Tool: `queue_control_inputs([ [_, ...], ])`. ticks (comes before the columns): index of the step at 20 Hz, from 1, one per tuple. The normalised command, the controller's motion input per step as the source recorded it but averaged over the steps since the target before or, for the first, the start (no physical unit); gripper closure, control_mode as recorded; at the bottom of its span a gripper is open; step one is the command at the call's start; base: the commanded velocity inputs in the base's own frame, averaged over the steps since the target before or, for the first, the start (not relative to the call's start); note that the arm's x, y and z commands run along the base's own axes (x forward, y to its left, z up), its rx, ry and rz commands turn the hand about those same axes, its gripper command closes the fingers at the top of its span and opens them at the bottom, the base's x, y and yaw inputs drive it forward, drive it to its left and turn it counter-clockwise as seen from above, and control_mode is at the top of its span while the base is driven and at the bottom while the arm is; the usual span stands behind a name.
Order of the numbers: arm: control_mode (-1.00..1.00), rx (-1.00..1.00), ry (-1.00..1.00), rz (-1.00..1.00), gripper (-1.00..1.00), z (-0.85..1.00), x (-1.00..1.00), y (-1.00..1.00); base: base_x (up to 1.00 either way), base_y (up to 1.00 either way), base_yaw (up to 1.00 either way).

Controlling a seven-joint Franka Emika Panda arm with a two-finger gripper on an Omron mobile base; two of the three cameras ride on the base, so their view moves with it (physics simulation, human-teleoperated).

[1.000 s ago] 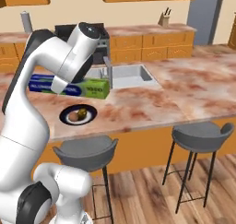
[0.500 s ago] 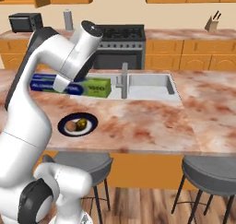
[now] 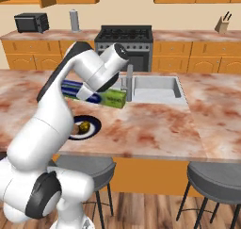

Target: Retrieve the tupperware and aluminum foil from the cabinet and place them on the dining counter near the plate with lemon and onion to prepare for storing leftovers.

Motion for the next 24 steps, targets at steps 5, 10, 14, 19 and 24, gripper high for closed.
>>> queue_control_inputs([
  [5,-1.0,0.04,0.0,-0.3,1.0,-0.76,0.64,0.0,0.0,0.0,0.0],
  [10,-1.0,0.09,0.0,-0.3,1.0,-0.96,0.52,-0.05,0.0,0.0,0.0],
  [14,-1.0,0.11,0.0,-0.29,1.0,-0.87,0.42,-0.04,0.0,0.0,0.0],
  [19,-1.0,0.08,0.0,-0.08,1.0,-0.4,0.68,-0.03,0.0,0.0,0.0],
  [24,-1.0,0.09,0.0,0.0,1.0,-0.56,0.74,-0.22,0.0,0.0,0.0],
])
